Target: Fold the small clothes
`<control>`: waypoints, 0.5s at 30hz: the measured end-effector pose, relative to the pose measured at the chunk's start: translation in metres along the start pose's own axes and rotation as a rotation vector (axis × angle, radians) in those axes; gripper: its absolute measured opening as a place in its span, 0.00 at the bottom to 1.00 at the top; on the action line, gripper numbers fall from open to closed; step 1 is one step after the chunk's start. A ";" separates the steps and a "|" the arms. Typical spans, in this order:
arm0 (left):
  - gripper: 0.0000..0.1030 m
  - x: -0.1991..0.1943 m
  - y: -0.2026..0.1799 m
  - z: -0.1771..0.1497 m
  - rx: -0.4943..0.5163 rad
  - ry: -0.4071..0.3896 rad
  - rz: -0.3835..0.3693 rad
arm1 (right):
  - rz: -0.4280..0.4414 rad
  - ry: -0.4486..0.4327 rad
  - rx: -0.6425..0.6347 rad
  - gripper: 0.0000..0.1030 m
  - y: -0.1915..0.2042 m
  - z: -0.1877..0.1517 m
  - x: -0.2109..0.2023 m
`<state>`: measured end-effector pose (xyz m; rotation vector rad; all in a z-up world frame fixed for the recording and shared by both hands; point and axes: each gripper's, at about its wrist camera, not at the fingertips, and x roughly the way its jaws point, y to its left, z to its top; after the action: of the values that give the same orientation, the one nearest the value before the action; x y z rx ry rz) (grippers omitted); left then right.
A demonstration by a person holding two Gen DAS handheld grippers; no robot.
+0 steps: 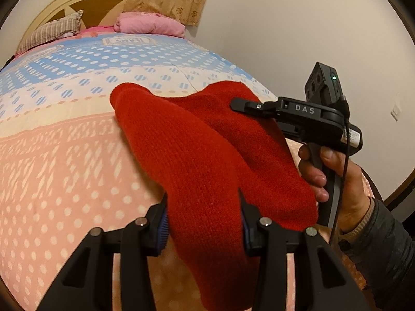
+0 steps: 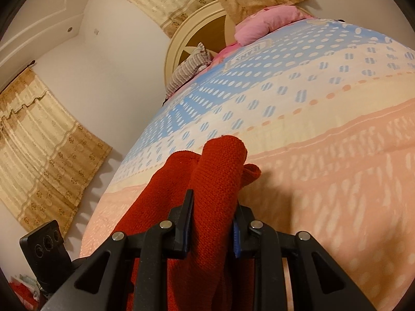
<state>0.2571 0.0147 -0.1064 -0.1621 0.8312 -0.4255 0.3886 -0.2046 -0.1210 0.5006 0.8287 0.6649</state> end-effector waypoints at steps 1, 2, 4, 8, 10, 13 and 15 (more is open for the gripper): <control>0.43 -0.003 0.001 -0.002 -0.005 -0.004 0.001 | 0.007 0.002 0.000 0.24 0.002 -0.002 0.002; 0.43 -0.006 0.001 -0.005 -0.006 -0.006 0.002 | 0.015 0.006 0.000 0.24 0.005 -0.003 0.003; 0.43 -0.011 0.002 -0.007 -0.011 -0.012 0.008 | 0.024 0.013 -0.004 0.24 0.011 -0.006 0.007; 0.43 -0.025 0.002 -0.015 -0.009 -0.036 0.023 | 0.047 0.024 -0.004 0.24 0.020 -0.012 0.016; 0.43 -0.031 0.002 -0.018 -0.006 -0.044 0.033 | 0.059 0.030 -0.007 0.24 0.026 -0.015 0.019; 0.43 -0.038 0.004 -0.025 -0.008 -0.052 0.045 | 0.077 0.041 -0.012 0.24 0.034 -0.021 0.024; 0.43 -0.044 0.010 -0.032 -0.025 -0.058 0.045 | 0.089 0.050 -0.020 0.24 0.040 -0.025 0.027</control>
<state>0.2100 0.0434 -0.1007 -0.1782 0.7817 -0.3663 0.3685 -0.1539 -0.1237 0.5063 0.8498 0.7693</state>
